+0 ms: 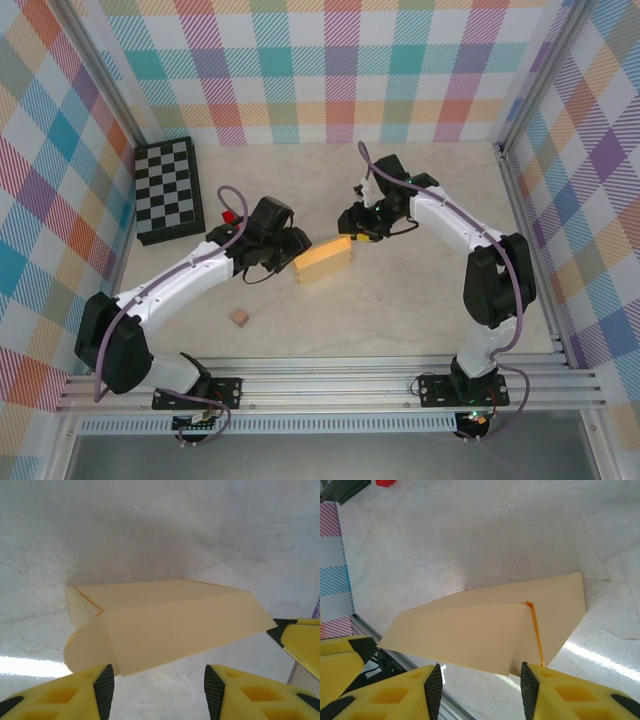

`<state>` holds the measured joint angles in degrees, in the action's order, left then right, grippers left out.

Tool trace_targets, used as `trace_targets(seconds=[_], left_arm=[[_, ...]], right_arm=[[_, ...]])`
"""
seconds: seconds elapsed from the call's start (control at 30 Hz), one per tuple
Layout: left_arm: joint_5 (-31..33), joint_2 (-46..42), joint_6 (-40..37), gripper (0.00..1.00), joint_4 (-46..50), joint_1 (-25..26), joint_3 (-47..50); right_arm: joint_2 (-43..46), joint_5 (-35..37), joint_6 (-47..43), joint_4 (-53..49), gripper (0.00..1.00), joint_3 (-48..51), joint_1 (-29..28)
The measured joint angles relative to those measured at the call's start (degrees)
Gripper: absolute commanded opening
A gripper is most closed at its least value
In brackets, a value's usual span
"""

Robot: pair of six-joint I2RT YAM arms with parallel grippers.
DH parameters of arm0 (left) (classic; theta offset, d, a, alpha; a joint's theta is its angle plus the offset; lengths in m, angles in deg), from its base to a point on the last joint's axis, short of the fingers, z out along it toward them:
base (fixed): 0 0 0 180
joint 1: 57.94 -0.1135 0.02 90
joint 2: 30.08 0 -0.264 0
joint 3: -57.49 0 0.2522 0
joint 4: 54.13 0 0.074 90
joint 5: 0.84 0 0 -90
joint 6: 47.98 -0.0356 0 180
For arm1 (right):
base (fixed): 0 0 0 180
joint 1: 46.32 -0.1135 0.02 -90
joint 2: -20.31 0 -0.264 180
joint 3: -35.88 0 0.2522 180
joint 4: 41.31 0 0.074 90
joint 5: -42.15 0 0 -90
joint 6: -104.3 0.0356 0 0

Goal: Fold the paper box

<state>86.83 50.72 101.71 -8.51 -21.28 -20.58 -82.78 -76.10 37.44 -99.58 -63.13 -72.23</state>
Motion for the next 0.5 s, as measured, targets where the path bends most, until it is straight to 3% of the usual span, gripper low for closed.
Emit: trace_targets(seconds=[0.2, 0.5], left_arm=[[0.7, 1.5, -2.6, 0.59, 2.3, -0.5, -3.0], [0.8, 1.0, -14.2, 0.64, 8.6, -4.9, -3.0]], right_arm=[[0.0, -1.4, 0.0, 0.5, 0.49, 0.2, -0.1], [0.0, 0.2, -0.9, 0.0, 0.49, 0.3, -0.1]])
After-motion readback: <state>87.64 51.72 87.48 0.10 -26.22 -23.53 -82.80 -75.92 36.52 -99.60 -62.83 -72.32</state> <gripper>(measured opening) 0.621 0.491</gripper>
